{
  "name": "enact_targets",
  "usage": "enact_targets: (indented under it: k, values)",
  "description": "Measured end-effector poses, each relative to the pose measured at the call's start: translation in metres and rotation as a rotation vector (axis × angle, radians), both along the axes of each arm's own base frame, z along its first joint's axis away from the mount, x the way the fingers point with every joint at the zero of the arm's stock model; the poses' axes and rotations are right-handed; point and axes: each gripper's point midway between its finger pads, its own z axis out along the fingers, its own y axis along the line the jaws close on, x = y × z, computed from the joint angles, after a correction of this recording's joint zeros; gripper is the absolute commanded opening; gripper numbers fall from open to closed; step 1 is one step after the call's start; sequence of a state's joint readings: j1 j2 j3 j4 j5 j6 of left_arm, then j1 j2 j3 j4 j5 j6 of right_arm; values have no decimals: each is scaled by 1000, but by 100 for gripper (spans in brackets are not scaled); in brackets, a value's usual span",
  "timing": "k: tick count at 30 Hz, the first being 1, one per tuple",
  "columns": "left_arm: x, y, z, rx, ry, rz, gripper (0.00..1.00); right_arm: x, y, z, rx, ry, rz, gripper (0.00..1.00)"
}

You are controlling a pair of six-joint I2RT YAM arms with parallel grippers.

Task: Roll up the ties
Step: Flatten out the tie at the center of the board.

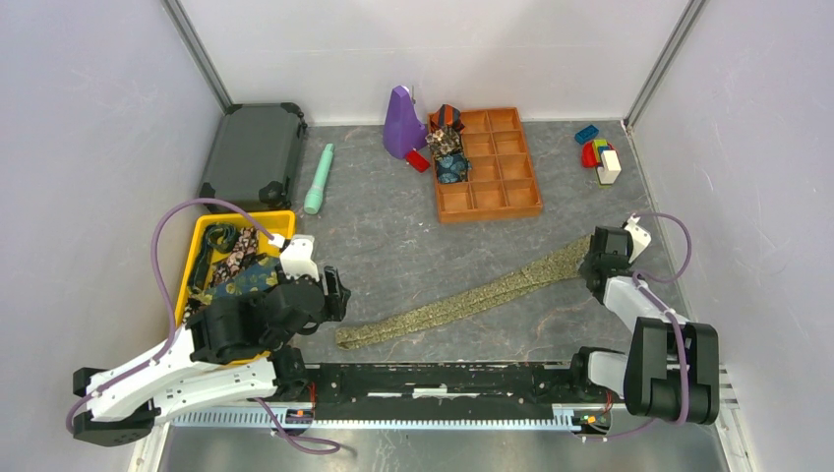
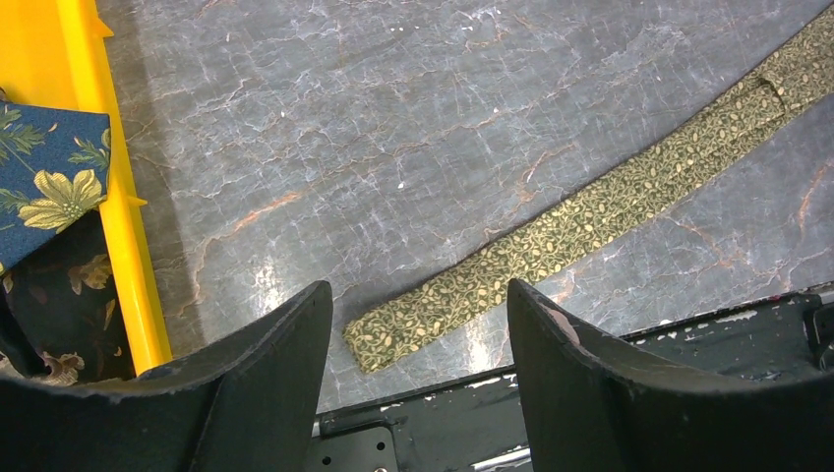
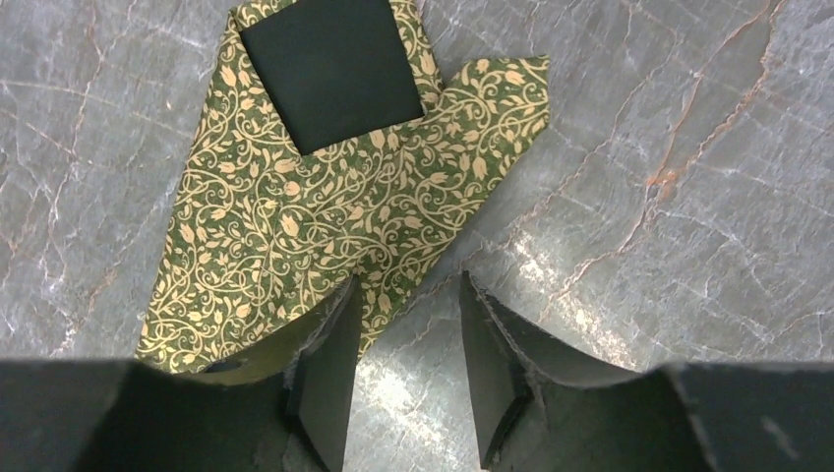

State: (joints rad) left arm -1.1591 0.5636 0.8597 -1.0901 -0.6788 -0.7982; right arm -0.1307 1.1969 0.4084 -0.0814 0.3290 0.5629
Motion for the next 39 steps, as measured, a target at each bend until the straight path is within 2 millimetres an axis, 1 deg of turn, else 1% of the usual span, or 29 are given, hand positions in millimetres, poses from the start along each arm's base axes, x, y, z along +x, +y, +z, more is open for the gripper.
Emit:
enact_targets:
  k: [4, 8, 10, 16, 23, 30, 34, 39]
  values:
    - [0, 0, 0, 0, 0, 1, 71, 3, -3, 0, -6, -8, 1, 32]
    - [0, 0, 0, 1, -1, 1, 71, 2, -1, 1, 3, -13, 15, 26]
    - [0, 0, 0, 1, -1, 1, 71, 1, 3, 2, 17, -15, 29, 21]
    - [0, 0, 0, 1, -1, 1, 70, 0, 10, 4, 41, -17, 70, 1]
    - [0, 2, 2, -12, -10, 4, 69, 1, 18, 3, 63, -13, 121, 0]
    - [0, 8, 5, -25, -28, 16, 69, 1, 20, 5, 56, -7, 156, 0]
    - [0, 8, 6, -28, -30, 17, 69, 1, 20, 10, 46, -1, 172, 0]
    - [0, 10, 8, -43, -37, 17, 69, 4, 19, 21, 31, -25, 183, 0]
